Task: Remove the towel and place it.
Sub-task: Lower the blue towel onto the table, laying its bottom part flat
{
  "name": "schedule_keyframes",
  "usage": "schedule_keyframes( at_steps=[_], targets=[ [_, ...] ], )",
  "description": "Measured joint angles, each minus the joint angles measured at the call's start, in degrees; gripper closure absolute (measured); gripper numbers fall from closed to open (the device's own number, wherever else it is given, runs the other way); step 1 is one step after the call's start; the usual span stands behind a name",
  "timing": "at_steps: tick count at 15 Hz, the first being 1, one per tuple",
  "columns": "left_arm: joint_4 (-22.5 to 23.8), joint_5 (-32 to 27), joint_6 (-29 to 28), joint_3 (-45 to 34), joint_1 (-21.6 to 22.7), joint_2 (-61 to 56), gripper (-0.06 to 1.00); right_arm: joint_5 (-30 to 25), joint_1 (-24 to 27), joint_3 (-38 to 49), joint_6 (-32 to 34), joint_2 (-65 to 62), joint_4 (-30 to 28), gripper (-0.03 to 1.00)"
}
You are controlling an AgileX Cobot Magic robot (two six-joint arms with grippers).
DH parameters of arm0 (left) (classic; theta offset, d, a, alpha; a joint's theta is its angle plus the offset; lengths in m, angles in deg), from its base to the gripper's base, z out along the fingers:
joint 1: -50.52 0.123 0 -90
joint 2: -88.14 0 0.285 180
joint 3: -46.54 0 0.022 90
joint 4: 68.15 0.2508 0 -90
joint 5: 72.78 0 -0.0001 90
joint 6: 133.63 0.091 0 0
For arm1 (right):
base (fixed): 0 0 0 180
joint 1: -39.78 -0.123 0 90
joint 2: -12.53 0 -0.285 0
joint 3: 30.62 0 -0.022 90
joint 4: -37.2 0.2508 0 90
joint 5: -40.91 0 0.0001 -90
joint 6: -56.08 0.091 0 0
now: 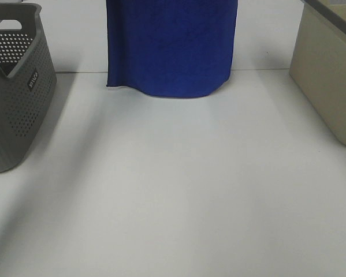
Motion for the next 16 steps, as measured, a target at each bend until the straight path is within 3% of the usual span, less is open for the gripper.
schedule_keyframes(
  at_steps=[3, 6, 9, 12, 14, 16],
  targets=[
    [0.6, -0.7, -0.5, 0.0, 0.0, 0.0, 0.94, -0.6, 0.0, 0.0, 0.0, 0.0, 0.0, 0.95],
    [0.6, -6.5, -7.6, 0.0, 0.0, 0.0, 0.94, -3.3, 0.0, 0.0, 0.0, 0.0, 1.9, 0.95],
    [0.6, -14.4, -12.0, 0.0, -2.0, 0.0, 0.94, -8.3, 0.0, 0.0, 0.0, 0.0, 6.3, 0.95],
    [-0.1, -26.1, -12.2, 0.0, -5.9, -0.9, 0.94, -17.0, 0.0, 0.0, 0.0, -0.6, 12.1, 0.95],
    [-4.1, -34.3, -8.9, 0.0, -7.8, -3.0, 0.94, -24.1, 0.0, 0.0, 0.0, -2.3, 15.1, 0.95],
    [-14.7, -43.1, -1.7, 0.0, -8.1, -6.2, 0.94, -31.0, 0.0, -0.5, 0.0, -4.8, 17.2, 0.95]
  ],
)
